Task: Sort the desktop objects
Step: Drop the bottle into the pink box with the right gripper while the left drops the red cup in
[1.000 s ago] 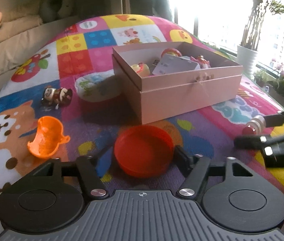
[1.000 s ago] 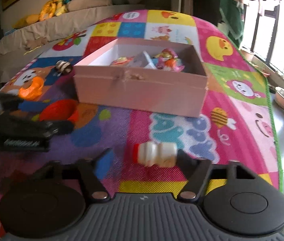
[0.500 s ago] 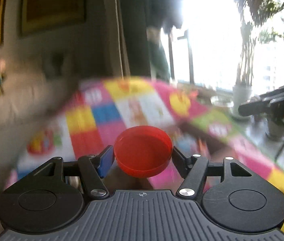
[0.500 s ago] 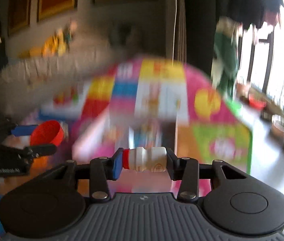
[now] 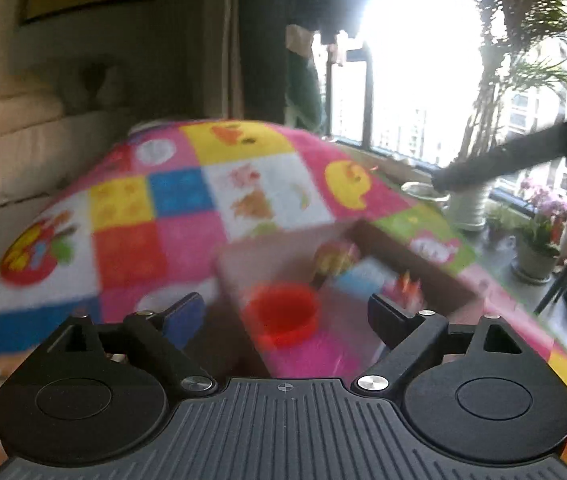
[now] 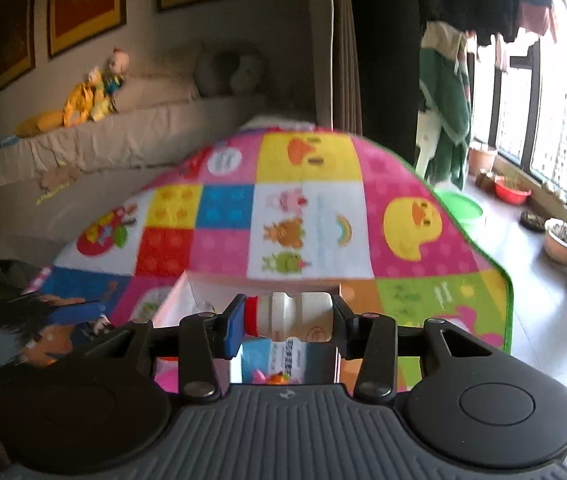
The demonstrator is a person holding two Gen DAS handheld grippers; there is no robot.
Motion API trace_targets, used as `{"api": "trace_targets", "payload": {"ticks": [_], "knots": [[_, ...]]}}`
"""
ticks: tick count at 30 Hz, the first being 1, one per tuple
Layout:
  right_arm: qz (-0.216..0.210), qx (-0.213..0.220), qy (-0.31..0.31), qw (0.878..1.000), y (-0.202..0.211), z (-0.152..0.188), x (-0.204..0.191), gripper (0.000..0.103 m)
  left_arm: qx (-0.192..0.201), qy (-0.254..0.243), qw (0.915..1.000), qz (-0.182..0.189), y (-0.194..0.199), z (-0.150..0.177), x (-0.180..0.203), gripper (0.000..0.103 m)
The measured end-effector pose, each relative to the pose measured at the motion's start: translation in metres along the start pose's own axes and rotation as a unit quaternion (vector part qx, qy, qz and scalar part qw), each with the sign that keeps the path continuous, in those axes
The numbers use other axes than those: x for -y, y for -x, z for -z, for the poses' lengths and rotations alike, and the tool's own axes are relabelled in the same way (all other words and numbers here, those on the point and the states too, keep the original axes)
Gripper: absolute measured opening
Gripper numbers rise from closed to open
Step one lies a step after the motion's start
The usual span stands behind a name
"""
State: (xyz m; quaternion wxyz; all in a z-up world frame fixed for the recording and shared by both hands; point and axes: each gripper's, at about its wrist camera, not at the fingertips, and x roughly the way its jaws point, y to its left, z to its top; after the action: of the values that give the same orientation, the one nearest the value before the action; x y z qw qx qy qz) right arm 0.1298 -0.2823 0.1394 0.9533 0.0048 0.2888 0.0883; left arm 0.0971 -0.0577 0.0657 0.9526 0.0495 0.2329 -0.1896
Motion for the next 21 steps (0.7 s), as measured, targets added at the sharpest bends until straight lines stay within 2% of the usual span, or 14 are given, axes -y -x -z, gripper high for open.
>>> {"api": "trace_targets", "payload": {"ticks": [6,11,13,16,18,21], "knots": [[-0.034,-0.060,-0.020,0.997,-0.061,-0.013,-0.014,0.043,-0.035,0.023,0.9978,-0.052,0.039,0.064,-0.027,0.095],[-0.005,-0.078,-0.017,0.997,-0.113,-0.028,-0.034,0.046,-0.050,0.057,0.9928,-0.093,0.059,0.092,-0.058,0.097],[0.001,-0.087,-0.022,0.996,-0.119,-0.030,-0.037,0.051,-0.056,0.080,0.9897,-0.104,0.063,0.100,-0.071,0.100],[-0.009,-0.098,-0.033,0.995,-0.117,-0.028,-0.042,0.057,-0.044,0.125,0.9868,-0.094,0.067,0.102,-0.087,0.101],[-0.011,-0.098,-0.026,0.995,-0.110,-0.027,-0.052,0.062,-0.043,0.138,0.9849,-0.095,0.066,0.102,-0.091,0.101],[-0.039,-0.097,-0.001,0.994,-0.102,-0.029,-0.079,0.063,-0.051,0.142,0.9831,-0.103,0.061,0.101,-0.090,0.102]]}}
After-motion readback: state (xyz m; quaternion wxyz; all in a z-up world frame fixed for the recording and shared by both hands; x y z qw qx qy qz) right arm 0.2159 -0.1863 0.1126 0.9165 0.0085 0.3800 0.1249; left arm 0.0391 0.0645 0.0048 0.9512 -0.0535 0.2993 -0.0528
